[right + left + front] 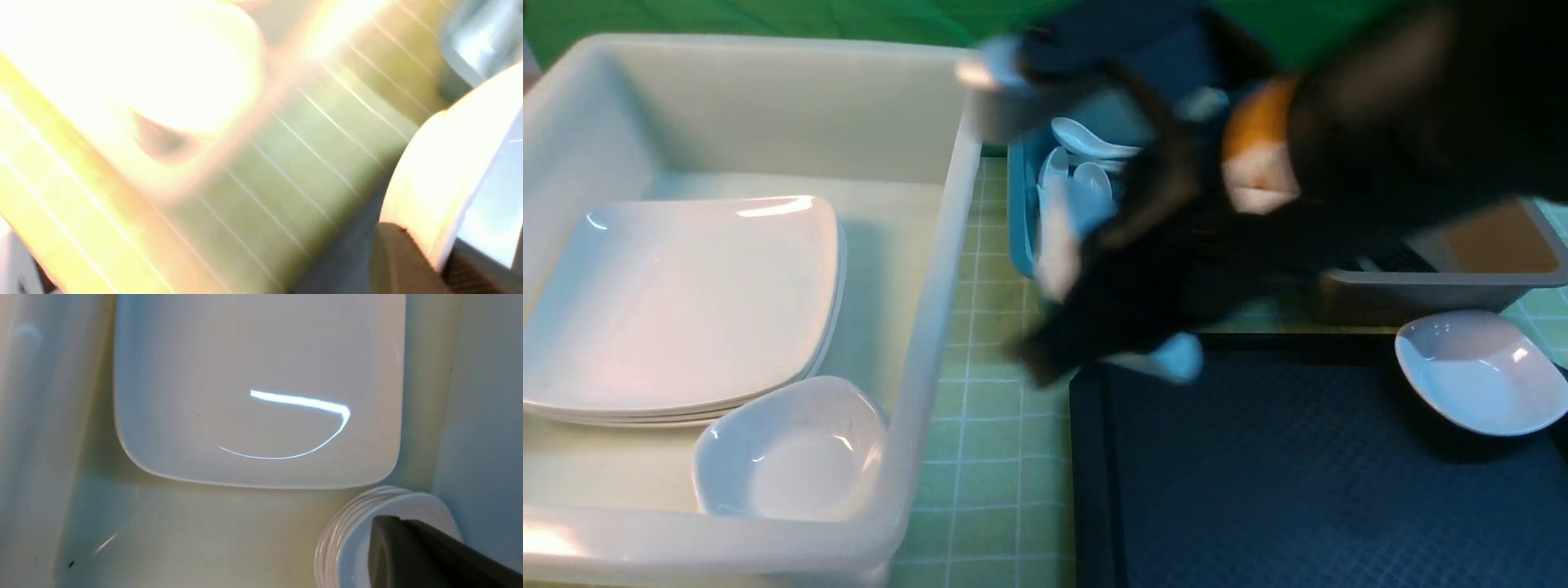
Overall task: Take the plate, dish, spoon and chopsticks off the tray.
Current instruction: Use the right arm to put the small plate into the large storage box on the left
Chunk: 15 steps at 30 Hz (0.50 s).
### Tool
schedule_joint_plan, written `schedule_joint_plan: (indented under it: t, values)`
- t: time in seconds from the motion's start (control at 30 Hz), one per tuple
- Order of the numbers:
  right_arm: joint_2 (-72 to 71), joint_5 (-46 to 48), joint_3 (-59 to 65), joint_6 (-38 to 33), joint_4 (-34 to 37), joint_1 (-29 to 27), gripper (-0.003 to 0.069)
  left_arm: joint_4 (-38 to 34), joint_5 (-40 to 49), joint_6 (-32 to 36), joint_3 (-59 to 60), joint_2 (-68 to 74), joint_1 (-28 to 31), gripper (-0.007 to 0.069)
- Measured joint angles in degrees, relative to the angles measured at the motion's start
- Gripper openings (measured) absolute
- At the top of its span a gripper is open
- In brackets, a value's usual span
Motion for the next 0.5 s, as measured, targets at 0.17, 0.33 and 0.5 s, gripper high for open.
schedule_joint_plan:
  t: [0.17, 0.33, 0.5]
  values:
    - [14.4, 0.8, -14.8, -0.7, 0.1, 3.8, 0.0025, -1.0, -0.2, 0.0, 0.0, 0.0, 0.7, -0.0006]
    - [26.4, 1.3, -28.8, -1.1, -0.4, 6.1, 0.0025, -1.0, -0.4, 0.0, 0.0, 0.0, 0.7, -0.0006]
    - [33.8, 2.6, -36.1, -1.1, -0.6, 6.2, 0.0025, -1.1, -0.4, 0.1, 0.0, 0.0, 0.8, -0.0006]
